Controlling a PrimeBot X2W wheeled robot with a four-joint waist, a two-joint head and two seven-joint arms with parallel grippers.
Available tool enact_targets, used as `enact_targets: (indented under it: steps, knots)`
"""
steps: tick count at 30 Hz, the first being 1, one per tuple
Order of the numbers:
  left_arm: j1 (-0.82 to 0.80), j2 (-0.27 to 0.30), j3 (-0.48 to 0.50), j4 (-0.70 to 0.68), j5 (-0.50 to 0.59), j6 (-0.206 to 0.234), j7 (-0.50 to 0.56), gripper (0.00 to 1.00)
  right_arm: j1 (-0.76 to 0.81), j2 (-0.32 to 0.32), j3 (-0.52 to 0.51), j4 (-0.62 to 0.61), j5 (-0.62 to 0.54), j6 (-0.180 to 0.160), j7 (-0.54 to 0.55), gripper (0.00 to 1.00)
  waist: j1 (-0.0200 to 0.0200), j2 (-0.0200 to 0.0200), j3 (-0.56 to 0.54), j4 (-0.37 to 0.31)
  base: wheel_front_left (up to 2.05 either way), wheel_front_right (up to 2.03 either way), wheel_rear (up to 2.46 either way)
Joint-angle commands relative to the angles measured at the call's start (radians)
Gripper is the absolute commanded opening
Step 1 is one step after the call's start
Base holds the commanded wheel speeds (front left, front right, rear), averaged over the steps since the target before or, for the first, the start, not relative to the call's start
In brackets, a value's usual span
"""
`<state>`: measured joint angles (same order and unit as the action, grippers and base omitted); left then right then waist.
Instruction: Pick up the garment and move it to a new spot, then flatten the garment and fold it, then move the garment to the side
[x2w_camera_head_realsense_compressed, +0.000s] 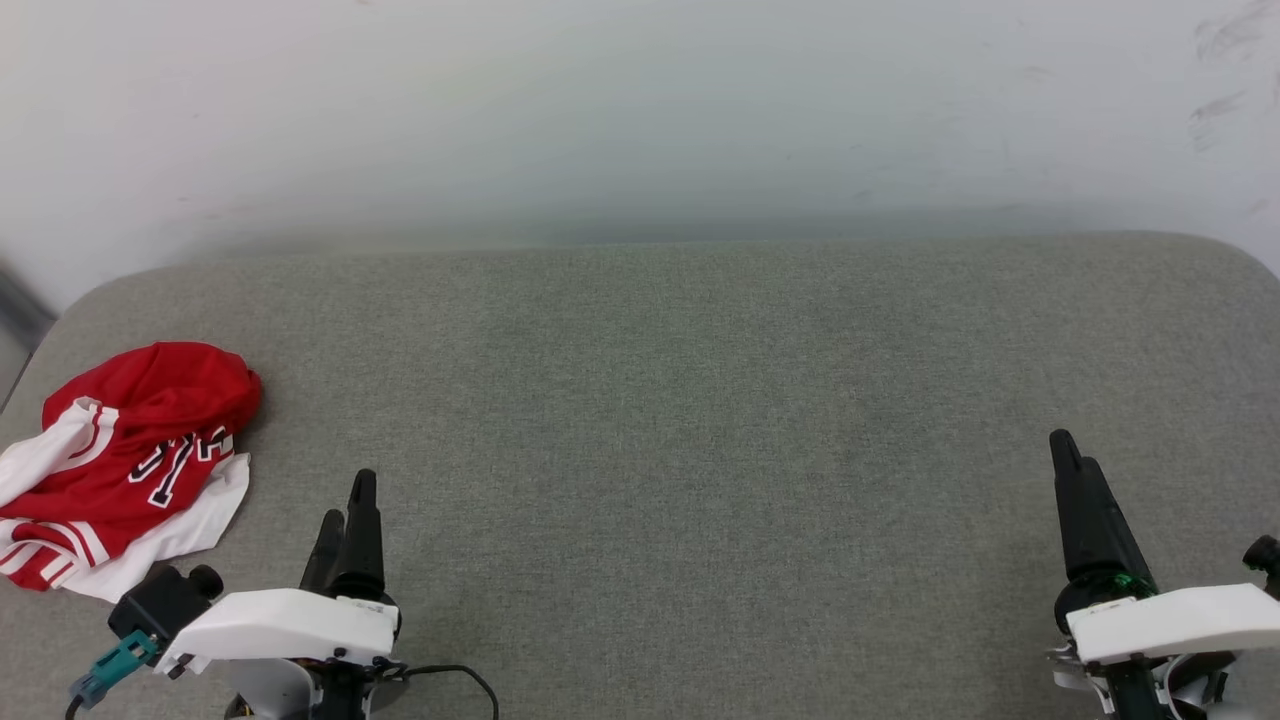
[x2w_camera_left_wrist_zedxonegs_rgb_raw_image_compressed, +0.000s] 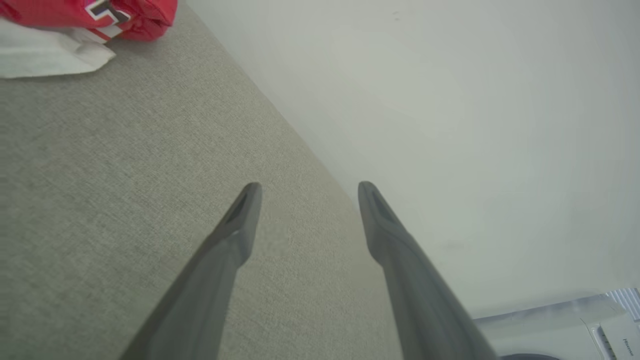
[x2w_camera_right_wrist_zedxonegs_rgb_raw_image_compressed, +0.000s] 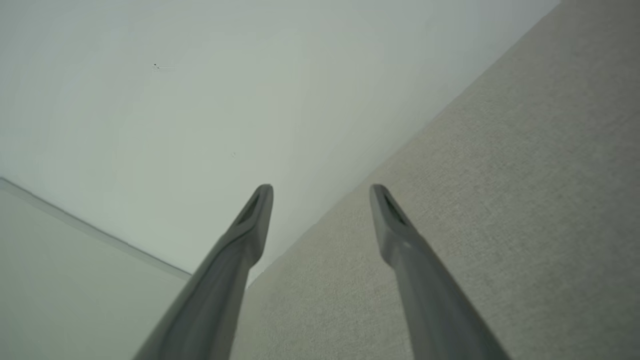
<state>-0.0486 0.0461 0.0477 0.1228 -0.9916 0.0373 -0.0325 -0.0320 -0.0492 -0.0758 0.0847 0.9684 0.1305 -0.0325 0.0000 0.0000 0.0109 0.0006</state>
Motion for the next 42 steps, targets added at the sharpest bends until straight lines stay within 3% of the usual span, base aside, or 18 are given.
enact_targets:
  steps: [1, 21, 42]
  knots:
    - [-0.008, 0.003, -0.006, -0.023, 0.043, 0.009, -0.012, 1.00, -0.002, -0.001, 0.006, -0.028, -0.046, 0.000, -0.011, 1.00, 0.0000, 0.0000, 0.000, 0.000, 0.00, 0.00, 0.00]
    - [0.014, 0.029, -0.082, -0.052, 0.340, 0.090, -0.078, 1.00, 0.031, -0.001, 0.041, -0.066, -0.366, 0.000, -0.077, 1.00, 0.0000, 0.0000, 0.003, 0.002, 0.00, 0.00, 0.00]
    - [0.035, 0.050, -0.150, -0.080, 0.571, 0.134, -0.135, 1.00, 0.057, -0.001, 0.042, -0.088, -0.580, 0.000, -0.135, 1.00, 0.0000, 0.0000, 0.005, 0.003, 0.00, 0.00, 0.00]
